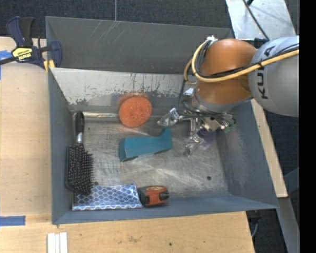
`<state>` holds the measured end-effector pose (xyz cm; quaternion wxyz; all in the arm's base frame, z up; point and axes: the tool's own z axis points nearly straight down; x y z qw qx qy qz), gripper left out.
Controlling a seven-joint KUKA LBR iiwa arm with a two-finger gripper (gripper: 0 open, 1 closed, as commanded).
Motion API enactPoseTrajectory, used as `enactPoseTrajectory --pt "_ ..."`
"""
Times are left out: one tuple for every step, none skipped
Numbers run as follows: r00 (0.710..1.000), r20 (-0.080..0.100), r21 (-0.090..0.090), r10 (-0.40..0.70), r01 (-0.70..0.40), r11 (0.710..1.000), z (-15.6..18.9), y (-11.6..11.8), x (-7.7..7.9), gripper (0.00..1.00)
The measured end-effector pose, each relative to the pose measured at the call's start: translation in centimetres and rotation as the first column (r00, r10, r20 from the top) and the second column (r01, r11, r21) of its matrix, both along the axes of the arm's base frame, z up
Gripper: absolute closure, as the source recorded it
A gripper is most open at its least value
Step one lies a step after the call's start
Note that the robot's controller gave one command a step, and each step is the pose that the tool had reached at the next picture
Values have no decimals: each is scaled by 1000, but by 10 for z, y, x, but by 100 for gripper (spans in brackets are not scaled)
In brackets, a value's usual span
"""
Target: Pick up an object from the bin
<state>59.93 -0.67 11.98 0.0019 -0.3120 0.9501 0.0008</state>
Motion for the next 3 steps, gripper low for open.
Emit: enactPoseTrajectory --pt "971 3 -12 239 -239 971 -40 67 20 100" --pt "971 3 -12 238 -238 971 -40 67 20 100" --pt "971 3 -12 237 -237 971 -40 67 20 100"
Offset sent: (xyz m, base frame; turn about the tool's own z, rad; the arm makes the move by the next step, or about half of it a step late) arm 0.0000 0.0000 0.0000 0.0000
